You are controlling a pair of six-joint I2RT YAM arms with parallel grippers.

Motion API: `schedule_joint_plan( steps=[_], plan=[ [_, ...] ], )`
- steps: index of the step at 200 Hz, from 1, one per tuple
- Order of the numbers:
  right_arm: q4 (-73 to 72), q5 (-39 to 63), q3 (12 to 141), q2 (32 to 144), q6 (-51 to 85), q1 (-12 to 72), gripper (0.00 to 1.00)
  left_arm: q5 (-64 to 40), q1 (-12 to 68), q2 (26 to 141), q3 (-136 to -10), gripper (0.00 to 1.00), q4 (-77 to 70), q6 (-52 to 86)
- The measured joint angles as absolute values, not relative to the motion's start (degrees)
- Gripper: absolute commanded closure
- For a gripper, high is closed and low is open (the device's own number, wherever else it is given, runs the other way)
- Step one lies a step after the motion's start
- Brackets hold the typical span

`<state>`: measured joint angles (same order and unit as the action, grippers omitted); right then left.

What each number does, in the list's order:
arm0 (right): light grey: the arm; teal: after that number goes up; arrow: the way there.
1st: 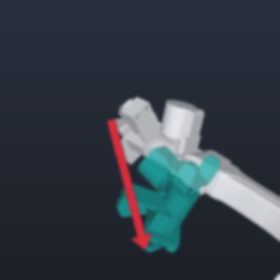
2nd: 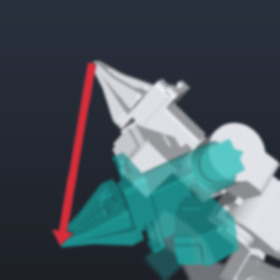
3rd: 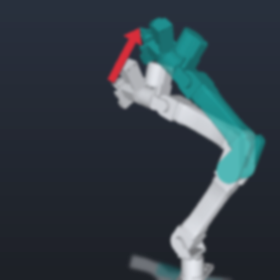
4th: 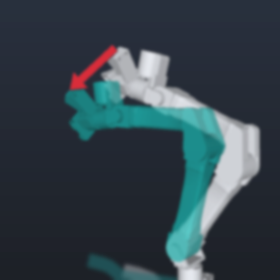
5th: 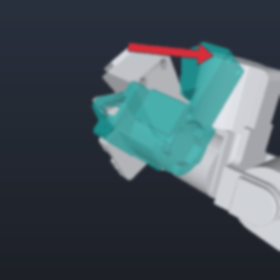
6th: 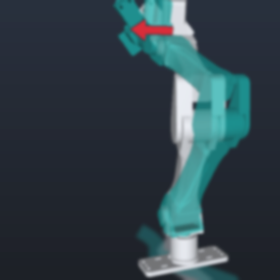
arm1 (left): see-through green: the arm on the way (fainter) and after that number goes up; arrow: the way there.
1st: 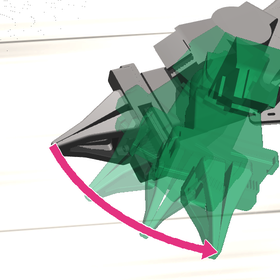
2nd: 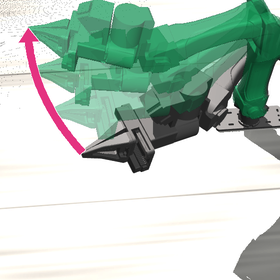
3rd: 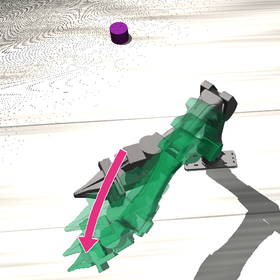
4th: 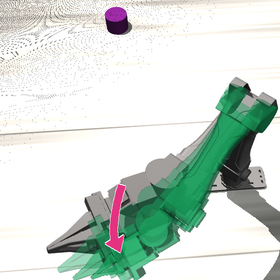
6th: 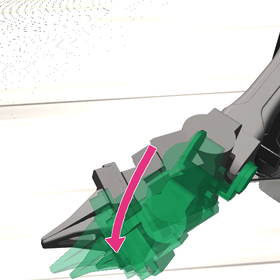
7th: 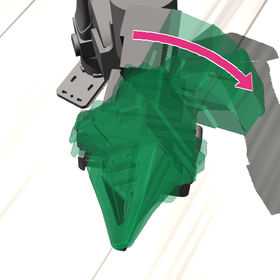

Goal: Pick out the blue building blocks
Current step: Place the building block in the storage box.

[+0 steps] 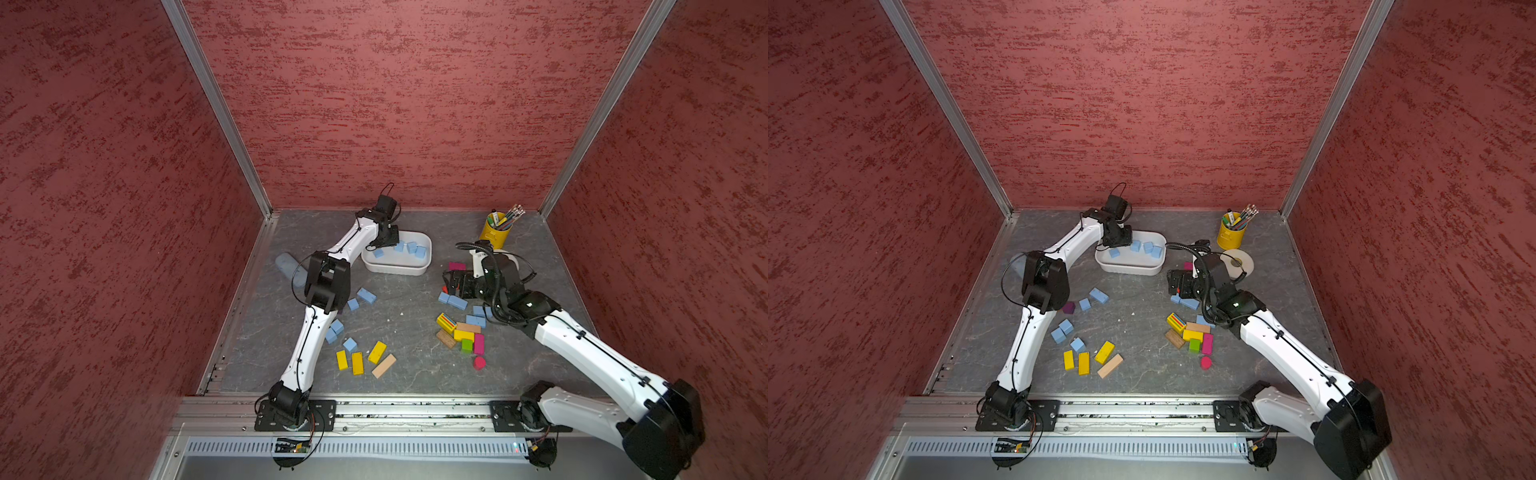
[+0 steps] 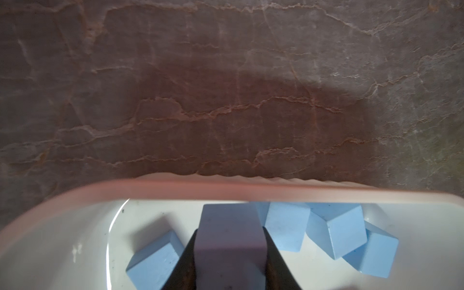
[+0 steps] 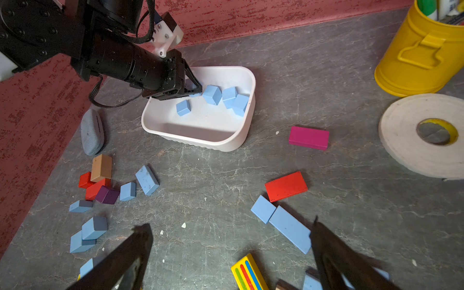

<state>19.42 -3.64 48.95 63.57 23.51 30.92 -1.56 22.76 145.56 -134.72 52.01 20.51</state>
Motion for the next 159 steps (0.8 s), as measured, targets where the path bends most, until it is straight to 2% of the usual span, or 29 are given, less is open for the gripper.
schedule_joint_plan(
  steps=[37, 65, 115, 159],
  plan=[
    [19.57, -3.86, 48.95, 63.59, 23.51, 30.92, 0.01, -3.25, 22.76, 146.98, -136.64, 0.67, 51.94, 20.58],
    [19.57, -3.92, 48.95, 63.59, 23.53, 30.92, 0.01, -4.67, 22.76, 147.06, -136.70, 0.55, 51.81, 20.60],
    [19.57, -3.95, 48.95, 63.59, 23.53, 30.92, 0.01, -6.33, 22.76, 147.06, -136.75, 0.45, 51.72, 20.95],
    [19.59, -3.92, 48.95, 63.59, 23.55, 30.92, 0.01, -6.61, 22.96, 146.21, -136.79, 0.31, 51.90, 20.40]
  ],
)
